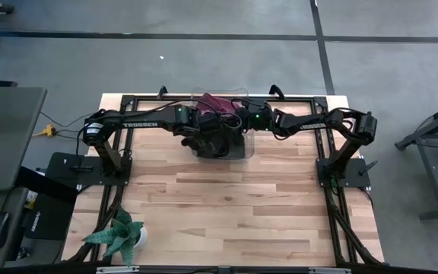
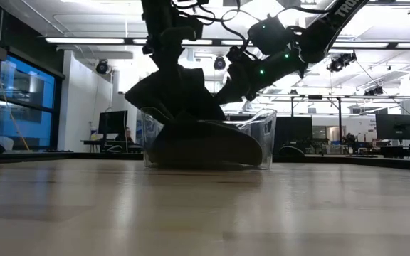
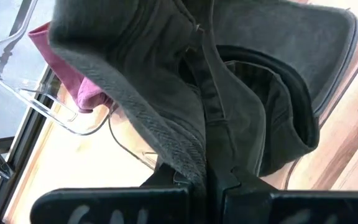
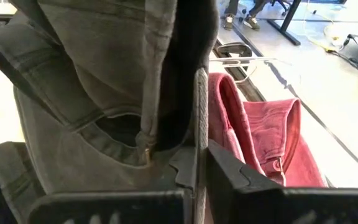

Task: Pick & Place hat
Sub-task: Put the black cap into the bottom transparent bin

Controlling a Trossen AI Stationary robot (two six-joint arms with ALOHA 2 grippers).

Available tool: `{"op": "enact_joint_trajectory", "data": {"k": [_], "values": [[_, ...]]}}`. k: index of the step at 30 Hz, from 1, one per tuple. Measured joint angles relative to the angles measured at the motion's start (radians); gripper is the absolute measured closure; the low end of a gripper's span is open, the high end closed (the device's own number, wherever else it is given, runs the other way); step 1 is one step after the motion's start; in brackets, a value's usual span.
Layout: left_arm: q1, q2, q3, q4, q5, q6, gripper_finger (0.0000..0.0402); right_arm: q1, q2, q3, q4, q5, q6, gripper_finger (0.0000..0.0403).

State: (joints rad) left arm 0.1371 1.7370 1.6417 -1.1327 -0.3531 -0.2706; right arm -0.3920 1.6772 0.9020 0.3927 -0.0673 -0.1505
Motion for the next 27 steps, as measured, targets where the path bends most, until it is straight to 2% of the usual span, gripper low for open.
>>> {"op": "enact_joint_trajectory", "data": {"k": [6, 9, 13, 16, 20, 23, 27], "values": [[0.000, 0.000, 0.000, 0.019, 0.000, 0.015, 0.0372, 0.001, 0.000, 0.000, -0.006, -0.017, 0.024, 0.0396], [0.000, 0.000, 0.000, 0.008, -0.007, 0.032, 0.0332, 0.006, -0.001, 0.000, -0.012, -0.017, 0.045, 0.0397], [0.000, 0.000, 0.023, -0.014, -0.068, 0.034, 0.0263, 0.014, -0.001, 0.000, -0.014, -0.014, 0.047, 0.0397], [0.000, 0.000, 0.094, -0.049, -0.133, 0.028, 0.0207, 0.015, -0.001, 0.000, -0.016, -0.016, 0.050, 0.0397], [0.000, 0.000, 0.219, -0.075, -0.150, 0.036, 0.0146, 0.015, -0.015, 0.000, -0.023, -0.013, 0.050, 0.0397], [0.000, 0.000, 0.320, -0.093, -0.149, 0.038, 0.0123, 0.015, -0.040, 0.000, -0.046, 0.010, 0.049, 0.0397], [0.000, -0.001, 0.432, -0.121, -0.152, 0.032, 0.0120, 0.015, -0.097, 0.000, -0.124, 0.032, 0.060, 0.0397]]}}
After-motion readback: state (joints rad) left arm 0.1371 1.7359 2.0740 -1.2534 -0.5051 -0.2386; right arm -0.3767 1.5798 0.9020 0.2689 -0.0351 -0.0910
